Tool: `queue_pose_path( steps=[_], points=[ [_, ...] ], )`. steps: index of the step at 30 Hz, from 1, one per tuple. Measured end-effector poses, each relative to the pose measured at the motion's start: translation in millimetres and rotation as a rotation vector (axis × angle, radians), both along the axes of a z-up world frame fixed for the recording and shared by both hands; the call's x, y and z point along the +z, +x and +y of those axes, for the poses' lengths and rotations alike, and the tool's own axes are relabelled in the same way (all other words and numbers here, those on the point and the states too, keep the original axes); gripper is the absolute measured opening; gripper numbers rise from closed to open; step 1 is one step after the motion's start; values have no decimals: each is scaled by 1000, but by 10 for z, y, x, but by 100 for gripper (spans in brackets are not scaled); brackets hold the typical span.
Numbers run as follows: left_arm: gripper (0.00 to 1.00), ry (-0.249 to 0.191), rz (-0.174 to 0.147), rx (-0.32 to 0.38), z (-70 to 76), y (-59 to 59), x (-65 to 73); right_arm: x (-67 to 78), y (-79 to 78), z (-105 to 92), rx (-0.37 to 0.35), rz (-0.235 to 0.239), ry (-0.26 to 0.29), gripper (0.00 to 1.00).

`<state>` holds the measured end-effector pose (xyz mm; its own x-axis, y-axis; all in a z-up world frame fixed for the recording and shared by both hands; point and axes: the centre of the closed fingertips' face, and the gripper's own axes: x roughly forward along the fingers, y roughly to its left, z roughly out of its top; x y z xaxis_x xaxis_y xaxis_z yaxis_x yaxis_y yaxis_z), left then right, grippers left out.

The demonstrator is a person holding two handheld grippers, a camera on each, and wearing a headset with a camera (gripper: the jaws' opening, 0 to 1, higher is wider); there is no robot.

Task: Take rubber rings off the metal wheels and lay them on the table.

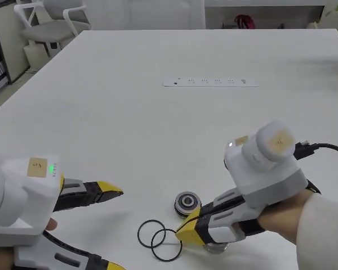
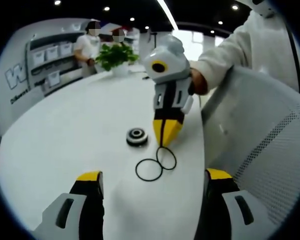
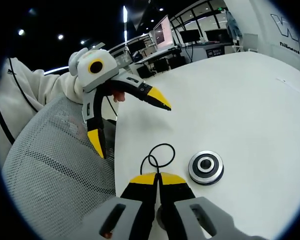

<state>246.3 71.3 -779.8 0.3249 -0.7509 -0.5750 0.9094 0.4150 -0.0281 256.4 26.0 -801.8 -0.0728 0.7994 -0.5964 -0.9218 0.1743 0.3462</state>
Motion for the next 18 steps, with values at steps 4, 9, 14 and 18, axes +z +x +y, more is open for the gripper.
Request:
queue_pose_path(
  steps=[4,9,14,18],
  points=[
    [84,1,1,0,-5,-4,-2,-9,12,-10,-6,-1,-2,0],
    [84,6,0,0,-2,-5,-3,1,35,-18,-11,-14,0,0],
    [84,8,-5,3,-7,-10,16,27,87,-51,-24,-35,-4,6],
    [84,12,-7,-2,-18,-21,24,96,147,-92,-48,-42,11,7]
  ],
)
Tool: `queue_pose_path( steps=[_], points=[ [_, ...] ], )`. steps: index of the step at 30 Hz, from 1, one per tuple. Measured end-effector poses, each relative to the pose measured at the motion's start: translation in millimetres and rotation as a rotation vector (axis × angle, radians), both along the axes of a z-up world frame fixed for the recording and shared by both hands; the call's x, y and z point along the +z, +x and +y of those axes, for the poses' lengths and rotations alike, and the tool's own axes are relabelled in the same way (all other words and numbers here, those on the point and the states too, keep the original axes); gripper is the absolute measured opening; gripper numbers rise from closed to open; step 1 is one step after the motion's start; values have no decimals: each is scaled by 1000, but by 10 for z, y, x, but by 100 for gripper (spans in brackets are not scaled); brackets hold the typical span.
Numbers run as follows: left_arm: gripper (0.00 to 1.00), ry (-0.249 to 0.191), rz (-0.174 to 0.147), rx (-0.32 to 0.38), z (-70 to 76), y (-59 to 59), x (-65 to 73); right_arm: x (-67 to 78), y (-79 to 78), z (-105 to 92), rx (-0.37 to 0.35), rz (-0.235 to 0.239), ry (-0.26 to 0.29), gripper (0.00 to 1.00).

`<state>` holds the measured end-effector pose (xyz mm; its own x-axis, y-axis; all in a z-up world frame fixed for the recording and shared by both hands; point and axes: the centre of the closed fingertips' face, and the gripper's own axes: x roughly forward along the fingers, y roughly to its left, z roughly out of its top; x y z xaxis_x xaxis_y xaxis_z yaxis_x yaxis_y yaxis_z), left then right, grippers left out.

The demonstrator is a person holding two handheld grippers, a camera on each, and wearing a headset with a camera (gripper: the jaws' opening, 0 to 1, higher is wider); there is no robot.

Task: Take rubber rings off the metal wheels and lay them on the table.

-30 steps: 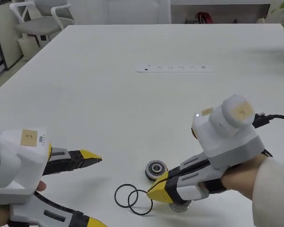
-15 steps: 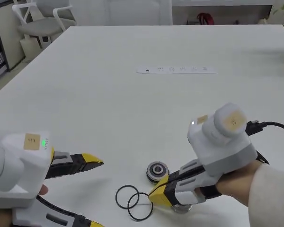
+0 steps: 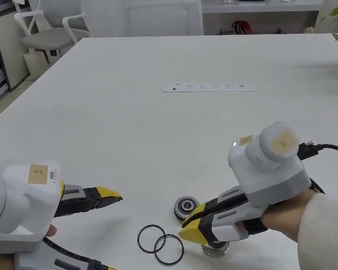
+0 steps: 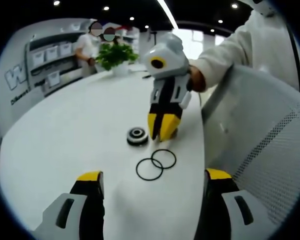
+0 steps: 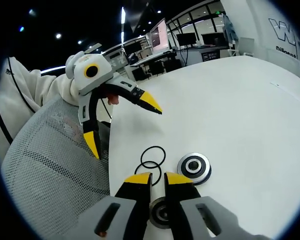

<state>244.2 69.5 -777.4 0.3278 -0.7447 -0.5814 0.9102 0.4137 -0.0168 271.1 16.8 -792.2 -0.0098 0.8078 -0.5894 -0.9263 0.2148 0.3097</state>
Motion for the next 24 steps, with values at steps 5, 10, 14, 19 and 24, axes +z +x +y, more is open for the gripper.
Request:
queue_pose_path(
  steps=[5,10,14,19,24],
  points=[
    [84,10,-3,-9,-1,-9,4,83,68,-62,-31,-7,20,10],
    [84,6,-8,-1,20,9,32,162,146,-108,-61,-17,41,12],
    [84,7,-10,3,36,17,55,222,202,-154,-78,-24,54,13],
    [84,7,-18,8,68,51,88,297,244,-219,-98,-33,73,14],
    [84,-2,-25,17,100,100,149,306,279,-317,-117,-35,82,19]
  ],
)
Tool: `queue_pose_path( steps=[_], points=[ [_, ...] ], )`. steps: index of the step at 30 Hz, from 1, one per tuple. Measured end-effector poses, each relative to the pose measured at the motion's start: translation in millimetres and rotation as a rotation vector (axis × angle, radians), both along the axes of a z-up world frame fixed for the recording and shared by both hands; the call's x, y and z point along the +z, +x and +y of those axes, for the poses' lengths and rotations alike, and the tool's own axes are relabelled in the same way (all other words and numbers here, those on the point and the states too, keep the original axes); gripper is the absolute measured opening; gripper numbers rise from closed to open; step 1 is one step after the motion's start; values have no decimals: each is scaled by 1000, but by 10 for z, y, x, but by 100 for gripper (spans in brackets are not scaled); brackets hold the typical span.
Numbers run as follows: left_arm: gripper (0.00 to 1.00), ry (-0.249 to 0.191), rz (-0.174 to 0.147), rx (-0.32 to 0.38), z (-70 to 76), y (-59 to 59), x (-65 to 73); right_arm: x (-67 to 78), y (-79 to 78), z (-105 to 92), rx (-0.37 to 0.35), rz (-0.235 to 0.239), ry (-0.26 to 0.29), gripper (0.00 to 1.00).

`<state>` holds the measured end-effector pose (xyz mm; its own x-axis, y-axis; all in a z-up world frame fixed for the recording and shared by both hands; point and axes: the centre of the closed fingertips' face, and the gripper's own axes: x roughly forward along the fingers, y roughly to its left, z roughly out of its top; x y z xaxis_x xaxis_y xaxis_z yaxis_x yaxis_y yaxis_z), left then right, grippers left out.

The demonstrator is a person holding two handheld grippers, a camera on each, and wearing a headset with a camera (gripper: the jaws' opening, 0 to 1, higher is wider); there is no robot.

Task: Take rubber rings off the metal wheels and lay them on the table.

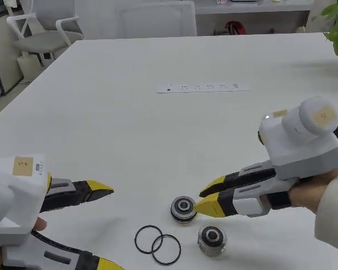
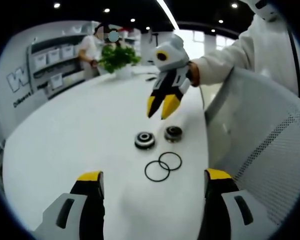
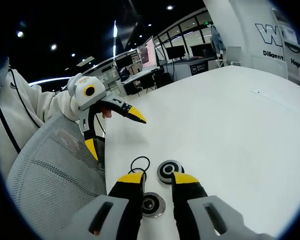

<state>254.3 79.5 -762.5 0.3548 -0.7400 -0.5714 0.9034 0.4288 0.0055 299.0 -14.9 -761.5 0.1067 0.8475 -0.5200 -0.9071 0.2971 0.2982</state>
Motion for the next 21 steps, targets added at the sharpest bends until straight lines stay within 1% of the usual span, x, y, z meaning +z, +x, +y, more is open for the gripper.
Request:
queue_pose_path(
  steps=[3,7,12,17,21],
  points=[
    [84,2,-10,3,25,41,43,2,30,-66,-21,-3,2,19],
    [83,-6,-14,8,34,98,102,4,64,-125,-48,-4,5,20],
    [82,2,-31,1,34,190,161,7,89,-181,-70,-6,6,21],
    [82,-20,-43,0,11,281,251,13,115,-243,-99,-11,6,21],
    [81,-16,-66,-14,-17,342,298,35,146,-276,-118,-21,9,22]
  ],
)
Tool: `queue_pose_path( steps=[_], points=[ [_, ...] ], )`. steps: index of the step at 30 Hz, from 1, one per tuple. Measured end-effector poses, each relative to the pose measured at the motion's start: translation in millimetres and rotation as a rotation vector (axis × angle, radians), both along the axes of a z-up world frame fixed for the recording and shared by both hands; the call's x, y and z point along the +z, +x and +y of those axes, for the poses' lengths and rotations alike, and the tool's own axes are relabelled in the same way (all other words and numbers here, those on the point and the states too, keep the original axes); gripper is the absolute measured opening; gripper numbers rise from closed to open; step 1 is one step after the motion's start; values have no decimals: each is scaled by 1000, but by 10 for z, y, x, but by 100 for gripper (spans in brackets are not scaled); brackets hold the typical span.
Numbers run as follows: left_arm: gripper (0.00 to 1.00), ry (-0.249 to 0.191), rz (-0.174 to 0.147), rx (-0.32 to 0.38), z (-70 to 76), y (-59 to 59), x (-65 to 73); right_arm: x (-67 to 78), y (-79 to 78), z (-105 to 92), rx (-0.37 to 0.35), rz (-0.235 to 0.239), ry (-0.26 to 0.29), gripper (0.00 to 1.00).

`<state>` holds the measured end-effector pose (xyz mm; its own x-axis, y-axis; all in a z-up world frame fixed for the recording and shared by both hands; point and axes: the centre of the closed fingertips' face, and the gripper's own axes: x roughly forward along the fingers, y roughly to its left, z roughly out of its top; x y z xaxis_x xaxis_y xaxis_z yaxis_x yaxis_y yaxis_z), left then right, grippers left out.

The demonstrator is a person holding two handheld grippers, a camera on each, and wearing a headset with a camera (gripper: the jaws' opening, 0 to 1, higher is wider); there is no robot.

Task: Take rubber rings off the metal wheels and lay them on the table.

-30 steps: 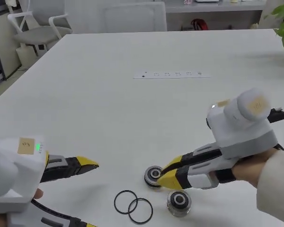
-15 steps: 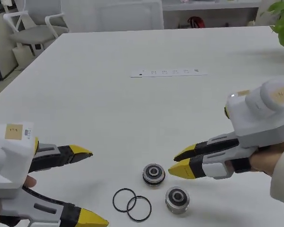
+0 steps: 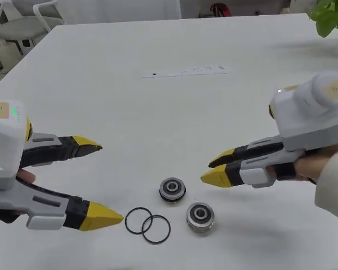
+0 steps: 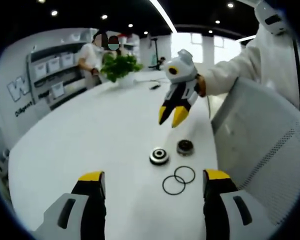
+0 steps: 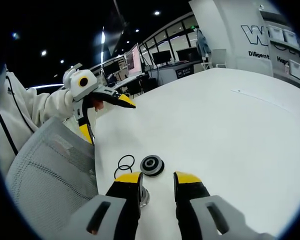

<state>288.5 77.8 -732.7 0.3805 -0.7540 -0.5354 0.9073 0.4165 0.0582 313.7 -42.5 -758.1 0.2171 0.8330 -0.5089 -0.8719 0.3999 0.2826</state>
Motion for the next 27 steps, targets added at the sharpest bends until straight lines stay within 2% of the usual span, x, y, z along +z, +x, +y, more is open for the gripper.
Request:
queue_pose_path(
  steps=[4,11,19,27],
  points=[
    [80,-10,-10,-14,-53,46,29,9,7,-5,-5,-7,3,23],
    [76,-17,-3,-38,-164,117,-6,-60,-18,2,14,-17,-12,24],
    [70,-23,14,-103,-385,152,-103,-176,-79,13,32,-6,-26,25],
    [59,-35,15,-142,-599,209,-166,-185,-73,-4,30,-7,-9,25]
  ],
)
